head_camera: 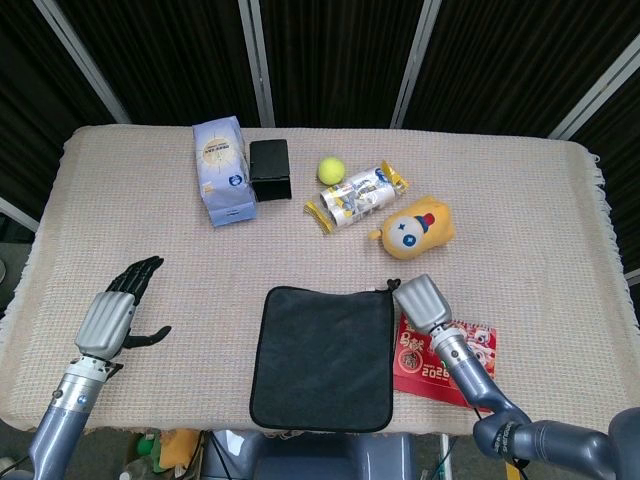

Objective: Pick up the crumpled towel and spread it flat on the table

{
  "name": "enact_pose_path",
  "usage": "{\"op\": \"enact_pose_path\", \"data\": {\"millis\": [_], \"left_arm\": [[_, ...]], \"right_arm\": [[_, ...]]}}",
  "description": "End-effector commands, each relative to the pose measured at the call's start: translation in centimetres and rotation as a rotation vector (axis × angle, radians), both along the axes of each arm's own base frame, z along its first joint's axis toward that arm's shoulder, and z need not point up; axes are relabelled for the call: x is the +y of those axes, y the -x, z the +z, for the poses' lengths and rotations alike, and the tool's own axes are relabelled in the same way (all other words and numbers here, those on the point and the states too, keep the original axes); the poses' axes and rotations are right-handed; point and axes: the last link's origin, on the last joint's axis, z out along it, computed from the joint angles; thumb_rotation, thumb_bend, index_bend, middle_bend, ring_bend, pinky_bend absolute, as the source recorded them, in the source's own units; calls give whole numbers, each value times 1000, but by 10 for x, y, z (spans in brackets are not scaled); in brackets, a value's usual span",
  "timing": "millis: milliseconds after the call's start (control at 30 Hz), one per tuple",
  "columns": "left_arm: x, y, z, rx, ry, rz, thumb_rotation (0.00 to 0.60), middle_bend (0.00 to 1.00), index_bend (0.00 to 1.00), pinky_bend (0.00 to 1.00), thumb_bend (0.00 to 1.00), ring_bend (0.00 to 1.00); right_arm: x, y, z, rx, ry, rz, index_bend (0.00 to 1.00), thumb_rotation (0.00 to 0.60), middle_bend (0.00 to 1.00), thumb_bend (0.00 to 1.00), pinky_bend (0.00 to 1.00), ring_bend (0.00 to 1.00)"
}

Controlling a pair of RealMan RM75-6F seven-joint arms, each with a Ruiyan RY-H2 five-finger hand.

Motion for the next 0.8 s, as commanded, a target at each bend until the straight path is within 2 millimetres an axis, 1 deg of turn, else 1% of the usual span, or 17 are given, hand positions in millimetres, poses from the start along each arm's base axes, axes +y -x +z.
{"op": "enact_pose_path", "data": {"millis": [33,233,400,567,800], "left_arm": [[0,0,0,-1,0,-2,600,39,10,158,158,50],[0,0,2,-5,-3,-3,600,39,10,158,158,50],[0,0,2,-7,-1,-4,600,39,10,158,158,50],[0,1,3,-9,-4,-5,600,39,10,158,158,50],[1,2,2,-7,-2,-4,600,39,10,158,158,50]], "right_arm": [[4,-4,-1,-9,-8,8,296,600,715,770,740,819],[12,-11,-9,-24,-42,17,296,600,715,769,739,818],[18,-11,-18,-28,-66,14,296,600,715,769,739,819],[15,-6,-25,-9,-71,-6,297,600,715,770,739,819],[9,1,-29,21,-59,-15,297,600,715,769,739,818]]}}
